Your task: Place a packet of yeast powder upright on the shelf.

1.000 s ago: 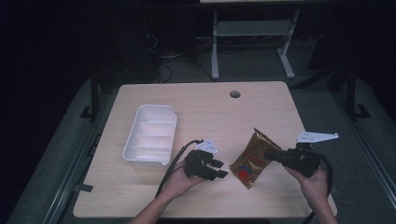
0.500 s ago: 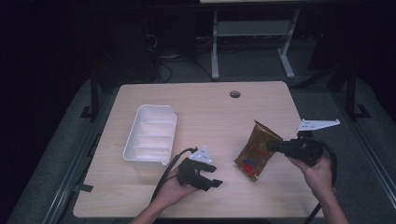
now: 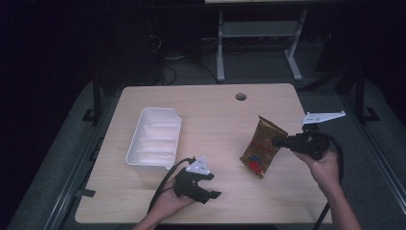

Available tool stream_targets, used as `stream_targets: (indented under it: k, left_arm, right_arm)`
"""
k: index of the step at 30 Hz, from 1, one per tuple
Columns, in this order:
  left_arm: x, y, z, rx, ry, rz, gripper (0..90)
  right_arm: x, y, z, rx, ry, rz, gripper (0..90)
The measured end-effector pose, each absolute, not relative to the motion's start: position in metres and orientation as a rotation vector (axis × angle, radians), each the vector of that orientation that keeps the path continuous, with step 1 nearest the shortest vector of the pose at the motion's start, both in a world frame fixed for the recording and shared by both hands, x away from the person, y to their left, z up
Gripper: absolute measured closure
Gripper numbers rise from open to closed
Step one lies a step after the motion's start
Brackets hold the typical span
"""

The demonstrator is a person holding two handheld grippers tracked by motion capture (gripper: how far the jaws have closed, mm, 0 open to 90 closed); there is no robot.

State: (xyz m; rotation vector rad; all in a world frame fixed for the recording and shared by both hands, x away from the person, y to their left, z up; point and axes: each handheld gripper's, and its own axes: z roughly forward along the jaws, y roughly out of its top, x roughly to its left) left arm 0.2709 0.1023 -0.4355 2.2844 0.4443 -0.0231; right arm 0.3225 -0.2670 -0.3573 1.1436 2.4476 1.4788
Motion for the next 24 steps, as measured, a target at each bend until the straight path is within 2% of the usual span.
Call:
stream_targets:
  k: [24]
  left_arm:
    - [0.268,0.112,-0.435,2.26,0.442,-0.001,29.5]
  right_arm:
    - [0.352,-0.234,-0.329,1.037,2.518,1.471,83.8]
